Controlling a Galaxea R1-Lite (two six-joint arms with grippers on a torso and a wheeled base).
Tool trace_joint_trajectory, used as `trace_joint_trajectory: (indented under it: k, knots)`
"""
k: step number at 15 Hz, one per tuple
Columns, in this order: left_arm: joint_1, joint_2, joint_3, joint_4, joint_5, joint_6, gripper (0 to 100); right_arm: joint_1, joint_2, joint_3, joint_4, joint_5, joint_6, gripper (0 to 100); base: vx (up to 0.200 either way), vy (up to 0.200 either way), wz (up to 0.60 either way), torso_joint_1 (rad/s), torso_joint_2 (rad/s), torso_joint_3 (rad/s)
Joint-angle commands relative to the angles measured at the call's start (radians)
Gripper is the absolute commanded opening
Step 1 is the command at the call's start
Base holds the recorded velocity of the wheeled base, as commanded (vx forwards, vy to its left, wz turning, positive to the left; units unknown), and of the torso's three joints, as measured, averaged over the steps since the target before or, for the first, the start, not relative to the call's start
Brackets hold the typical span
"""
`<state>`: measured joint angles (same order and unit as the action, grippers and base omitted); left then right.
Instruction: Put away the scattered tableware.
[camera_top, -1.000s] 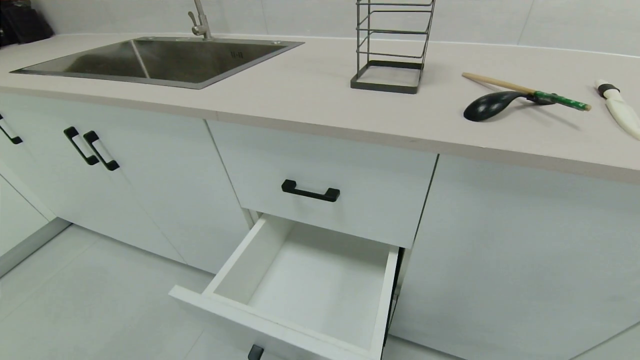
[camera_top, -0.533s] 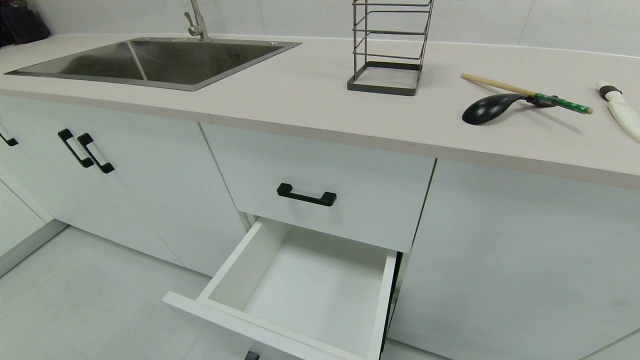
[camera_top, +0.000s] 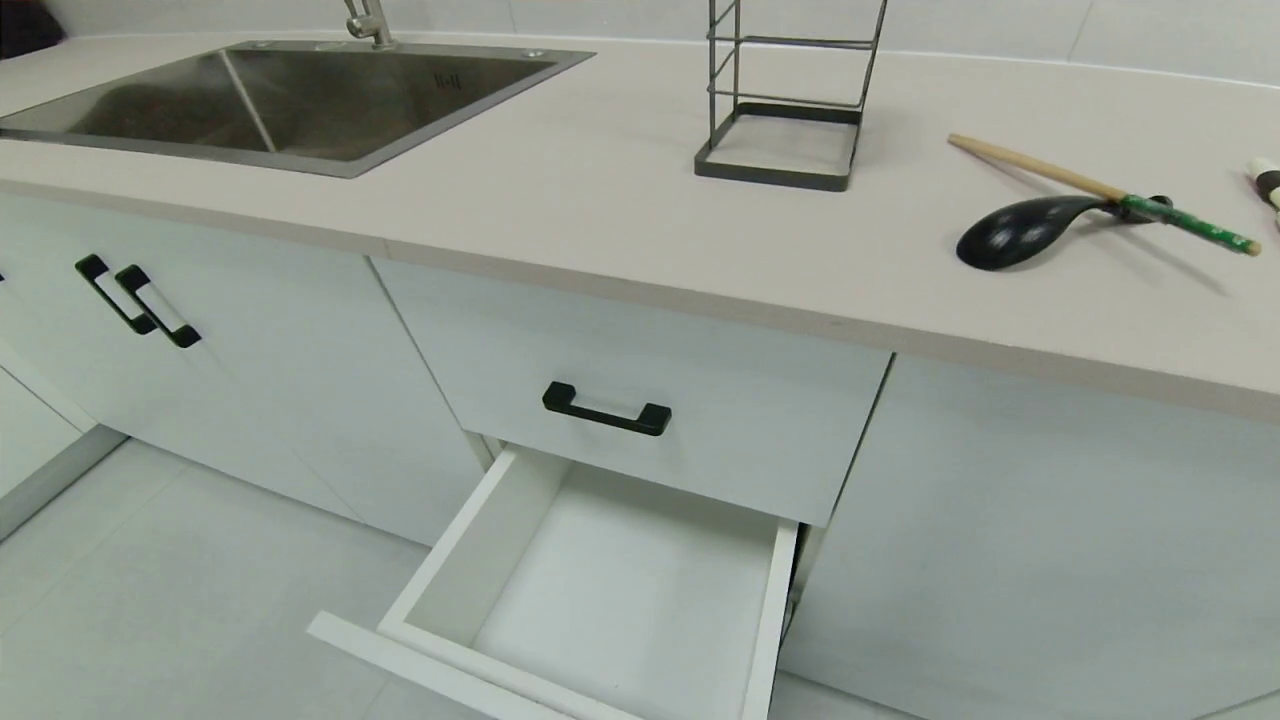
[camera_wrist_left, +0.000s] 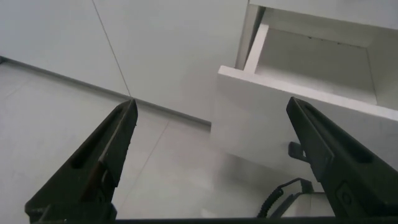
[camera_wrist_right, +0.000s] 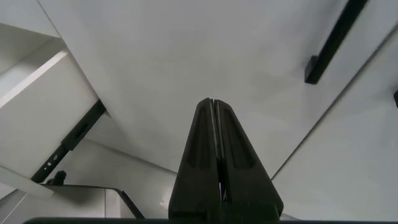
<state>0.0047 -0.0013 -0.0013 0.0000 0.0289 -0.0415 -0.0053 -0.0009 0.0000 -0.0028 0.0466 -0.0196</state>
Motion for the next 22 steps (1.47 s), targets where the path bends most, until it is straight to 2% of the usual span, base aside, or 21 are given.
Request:
trace_joint_trajectory:
  k: [1, 10, 22]
  knots:
    - [0.000, 0.001, 0.000, -0.002, 0.000, 0.000, 100, 0.001, 0.001, 0.000, 0.000, 0.001, 0.000, 0, 0.000, 0.000, 0.00, 0.246, -0.59, -0.246]
    - [0.001, 0.001, 0.000, -0.002, 0.000, -0.001, 100, 0.001, 0.001, 0.000, 0.000, 0.002, 0.000, 0, 0.000, 0.000, 0.00, 0.175, -0.53, -0.209]
    - [0.000, 0.001, 0.000, -0.002, 0.000, -0.001, 100, 0.002, 0.001, 0.000, 0.000, -0.002, 0.006, 0, 0.000, 0.000, 0.00, 0.314, -0.51, -0.244]
